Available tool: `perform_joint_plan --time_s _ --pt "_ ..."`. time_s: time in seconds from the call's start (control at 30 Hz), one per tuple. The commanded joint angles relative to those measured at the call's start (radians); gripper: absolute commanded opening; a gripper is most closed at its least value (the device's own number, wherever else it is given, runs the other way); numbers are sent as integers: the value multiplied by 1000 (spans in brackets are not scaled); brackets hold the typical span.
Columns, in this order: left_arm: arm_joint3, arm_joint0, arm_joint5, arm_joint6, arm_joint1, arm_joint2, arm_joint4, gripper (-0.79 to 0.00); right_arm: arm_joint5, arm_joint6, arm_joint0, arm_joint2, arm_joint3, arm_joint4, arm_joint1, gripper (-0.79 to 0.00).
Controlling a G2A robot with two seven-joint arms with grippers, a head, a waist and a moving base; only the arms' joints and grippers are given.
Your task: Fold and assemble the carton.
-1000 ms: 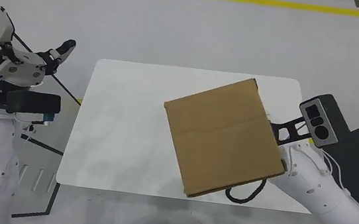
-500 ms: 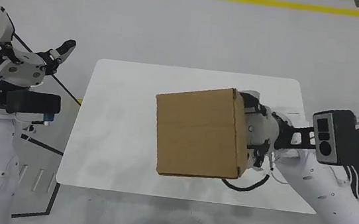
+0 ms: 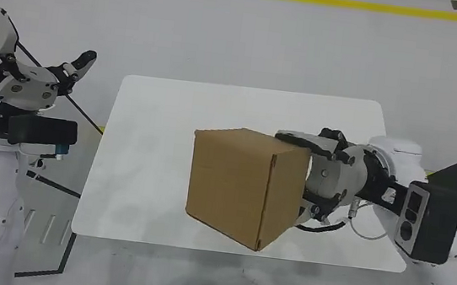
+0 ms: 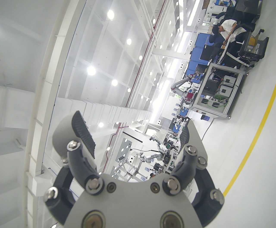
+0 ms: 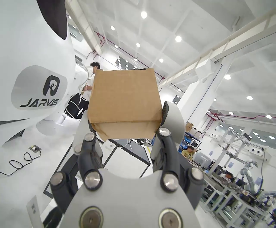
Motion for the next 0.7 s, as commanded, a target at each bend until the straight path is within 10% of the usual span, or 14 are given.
perform_joint_plan --time_s 0.0,0.37,0.67 --pt "0 0 0 0 0 0 0 0 1 97 16 32 -44 -128 4 -785" --pt "0 0 0 0 0 0 0 0 135 -5 -5 170 -180 -553 27 -785" --pt "0 0 0 0 0 0 0 0 178 -56 -21 183 -191 -604 31 -785"
